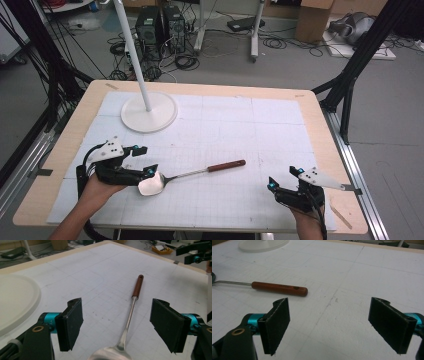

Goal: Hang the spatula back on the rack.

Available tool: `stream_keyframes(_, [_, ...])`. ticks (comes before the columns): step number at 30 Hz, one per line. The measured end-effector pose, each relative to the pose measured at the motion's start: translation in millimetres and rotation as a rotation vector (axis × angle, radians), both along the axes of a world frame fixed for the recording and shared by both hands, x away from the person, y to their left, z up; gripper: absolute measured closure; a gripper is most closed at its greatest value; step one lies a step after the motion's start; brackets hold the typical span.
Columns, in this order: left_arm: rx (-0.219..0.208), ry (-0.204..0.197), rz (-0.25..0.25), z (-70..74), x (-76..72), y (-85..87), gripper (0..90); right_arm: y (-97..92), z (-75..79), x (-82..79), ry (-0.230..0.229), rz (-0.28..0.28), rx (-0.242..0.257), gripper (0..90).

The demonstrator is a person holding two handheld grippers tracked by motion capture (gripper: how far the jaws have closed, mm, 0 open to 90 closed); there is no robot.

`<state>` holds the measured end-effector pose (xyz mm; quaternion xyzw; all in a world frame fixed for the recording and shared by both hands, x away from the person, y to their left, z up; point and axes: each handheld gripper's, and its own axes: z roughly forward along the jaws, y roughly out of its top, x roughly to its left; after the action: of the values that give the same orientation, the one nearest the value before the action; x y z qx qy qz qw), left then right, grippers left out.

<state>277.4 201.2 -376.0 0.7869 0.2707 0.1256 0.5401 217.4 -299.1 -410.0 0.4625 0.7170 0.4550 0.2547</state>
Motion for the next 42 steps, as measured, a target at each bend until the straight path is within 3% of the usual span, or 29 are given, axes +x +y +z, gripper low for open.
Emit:
stream_keyframes(5, [0.065,0.024,-0.070,-0.5,9.4,-21.2,28.6,-0.6,-0.8,0.5,0.004,0.002,0.000,16.2])
stream_keyframes(7, [0.124,0.046,-0.108,-5.6,15.2,-32.5,30.8,-0.8,-0.9,0.1,0.004,0.001,-0.001,16.2])
stream_keyframes(8, [0.124,0.046,-0.108,-5.6,15.2,-32.5,31.5,-0.8,-0.9,0.1,0.004,0.001,-0.001,16.2])
stream_keyframes(12, [0.198,0.082,-0.151,-13.9,24.0,-48.6,34.6,-1.7,-1.2,-1.3,0.010,0.002,0.000,16.2])
stream_keyframes(17, [0.242,0.102,-0.189,-18.4,31.5,-62.2,40.4,-2.3,-1.5,-2.3,0.014,0.002,0.003,16.2])
stream_keyframes(19, [0.266,0.144,-0.227,-22.6,38.0,-74.0,41.5,-2.4,-1.7,-2.2,0.014,0.004,0.000,16.2])
stream_keyframes(21, [0.276,0.160,-0.248,-25.0,40.3,-77.4,42.2,-2.3,-1.7,-2.0,0.013,0.005,-0.001,16.2])
stream_keyframes(24, [0.320,0.207,-0.255,-33.5,44.0,-86.1,41.3,-1.7,-2.1,-1.9,0.017,0.009,-0.002,16.2])
stream_keyframes(28, [0.384,0.221,-0.275,-39.7,47.2,-89.4,48.8,-1.9,-2.8,-1.6,0.024,0.009,-0.005,16.3])
stream_keyframes(33, [0.407,0.225,-0.280,-42.6,48.8,-91.3,57.7,-1.9,-3.5,-0.5,0.023,0.013,-0.004,16.3])
stream_keyframes(42, [0.464,0.218,-0.294,-48.4,47.9,-96.3,65.3,-0.8,-3.8,0.5,0.026,0.015,-0.008,16.4])
